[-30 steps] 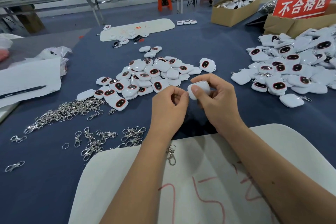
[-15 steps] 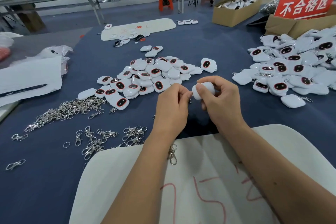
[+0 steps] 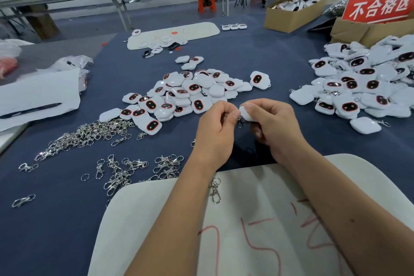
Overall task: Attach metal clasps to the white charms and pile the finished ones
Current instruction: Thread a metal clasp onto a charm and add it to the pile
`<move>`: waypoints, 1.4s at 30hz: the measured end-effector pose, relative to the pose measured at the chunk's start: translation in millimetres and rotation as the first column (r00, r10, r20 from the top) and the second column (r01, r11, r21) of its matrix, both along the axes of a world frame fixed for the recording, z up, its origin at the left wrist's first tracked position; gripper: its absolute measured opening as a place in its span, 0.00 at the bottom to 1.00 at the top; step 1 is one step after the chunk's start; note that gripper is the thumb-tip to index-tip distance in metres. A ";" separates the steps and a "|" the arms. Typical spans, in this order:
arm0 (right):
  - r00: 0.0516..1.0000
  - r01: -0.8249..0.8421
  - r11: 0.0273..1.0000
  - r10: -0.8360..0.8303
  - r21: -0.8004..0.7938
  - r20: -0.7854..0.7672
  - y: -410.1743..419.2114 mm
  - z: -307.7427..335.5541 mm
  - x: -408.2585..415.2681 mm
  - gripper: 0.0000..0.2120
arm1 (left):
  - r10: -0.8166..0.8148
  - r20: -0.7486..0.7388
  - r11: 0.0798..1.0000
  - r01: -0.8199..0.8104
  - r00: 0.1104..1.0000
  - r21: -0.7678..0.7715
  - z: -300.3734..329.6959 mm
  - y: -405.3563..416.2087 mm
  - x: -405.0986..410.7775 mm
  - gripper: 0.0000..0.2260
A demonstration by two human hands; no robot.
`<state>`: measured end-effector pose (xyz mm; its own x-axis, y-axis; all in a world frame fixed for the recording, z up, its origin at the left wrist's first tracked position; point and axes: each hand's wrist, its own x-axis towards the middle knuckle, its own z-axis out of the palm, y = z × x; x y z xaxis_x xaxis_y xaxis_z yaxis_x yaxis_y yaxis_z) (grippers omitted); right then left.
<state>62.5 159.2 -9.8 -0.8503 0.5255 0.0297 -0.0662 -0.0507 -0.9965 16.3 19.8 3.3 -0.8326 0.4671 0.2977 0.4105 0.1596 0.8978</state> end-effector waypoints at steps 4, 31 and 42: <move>0.999 -0.043 0.999 0.043 0.013 0.027 3.5 0.6 -0.2 0.09 | -0.012 -0.042 1.000 0.013 0.999 0.022 -0.3 0.5 1.3 0.07; 0.968 0.173 0.956 -0.120 0.235 -0.222 -8.6 -0.2 5.4 0.04 | 0.133 0.024 0.991 -0.133 0.991 0.015 -9.6 3.7 -4.2 0.07; 0.970 0.233 0.959 -0.217 0.164 -0.109 -3.6 -4.0 1.8 0.08 | 0.067 0.048 0.991 -0.072 0.997 0.110 -8.9 2.5 -3.4 0.06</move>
